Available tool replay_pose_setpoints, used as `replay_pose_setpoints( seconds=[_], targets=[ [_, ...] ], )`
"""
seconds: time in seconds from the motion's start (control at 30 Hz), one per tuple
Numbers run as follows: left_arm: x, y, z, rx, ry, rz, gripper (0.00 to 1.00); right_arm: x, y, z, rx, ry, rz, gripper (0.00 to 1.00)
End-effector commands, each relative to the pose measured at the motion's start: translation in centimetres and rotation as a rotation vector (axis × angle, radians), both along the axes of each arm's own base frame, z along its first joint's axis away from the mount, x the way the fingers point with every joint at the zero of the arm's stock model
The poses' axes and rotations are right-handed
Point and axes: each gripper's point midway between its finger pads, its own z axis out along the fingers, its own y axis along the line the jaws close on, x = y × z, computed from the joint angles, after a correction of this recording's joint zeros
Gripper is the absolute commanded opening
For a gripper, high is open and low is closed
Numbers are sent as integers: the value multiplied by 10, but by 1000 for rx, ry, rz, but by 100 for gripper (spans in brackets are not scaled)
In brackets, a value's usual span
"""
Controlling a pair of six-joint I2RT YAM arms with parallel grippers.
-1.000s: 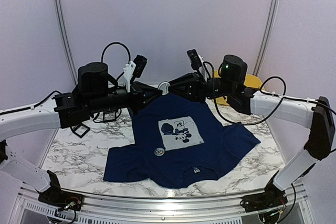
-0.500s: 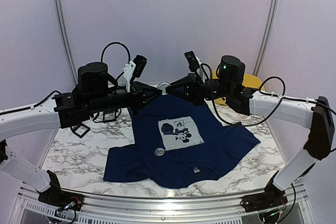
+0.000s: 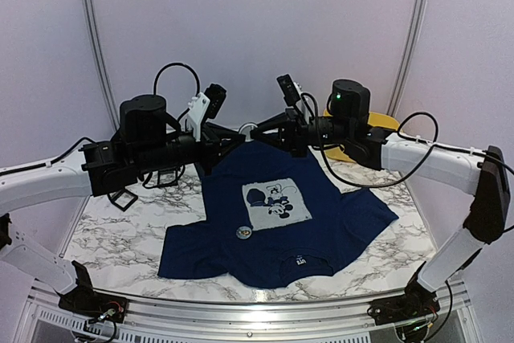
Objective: Pin the brooch onto the clothing
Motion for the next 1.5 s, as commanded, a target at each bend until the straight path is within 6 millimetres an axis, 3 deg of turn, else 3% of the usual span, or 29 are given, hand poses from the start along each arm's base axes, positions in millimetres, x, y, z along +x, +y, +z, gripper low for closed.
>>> replay_pose_setpoints(
  seconds=[0.0,0.27,0.37,0.5,0.6,0.73,0.83,0.9,1.07,1.17,1.3,1.47],
  targets=[
    [-49,-34,9,10,-72,-228,0,25,16,-10,-48,20,-132,2],
    [-54,-37,9,11,-77,-247,0,23,25,-10,-66,-11,-129,15],
    [-53,-34,12,8,-84,-235,0,23,24,-10,-69,-19,-138,16],
    [-48,-25,12,4,-93,-181,0,15,21,-10,-71,-60,-108,25],
    [-37,-14,16,1,-98,-97,0,-4,16,-7,-71,-132,-30,37],
    [-25,-2,14,7,-88,-21,0,-39,0,-6,-71,-226,145,64],
    [-24,2,14,3,-82,-13,0,-47,-16,-4,-68,-218,205,78],
    [-25,4,15,-3,-83,-12,0,-47,-25,0,-55,-207,217,80],
    [-24,6,15,-6,-79,-9,0,-45,-32,4,-46,-213,198,79],
    [-26,5,15,-13,-76,-20,0,-34,-29,12,-18,-203,132,64],
    [-29,3,16,-20,-74,-38,0,-25,-25,18,16,-186,95,36],
    [-32,0,16,-25,-68,-59,0,-25,-20,18,23,-177,88,31]
  ],
)
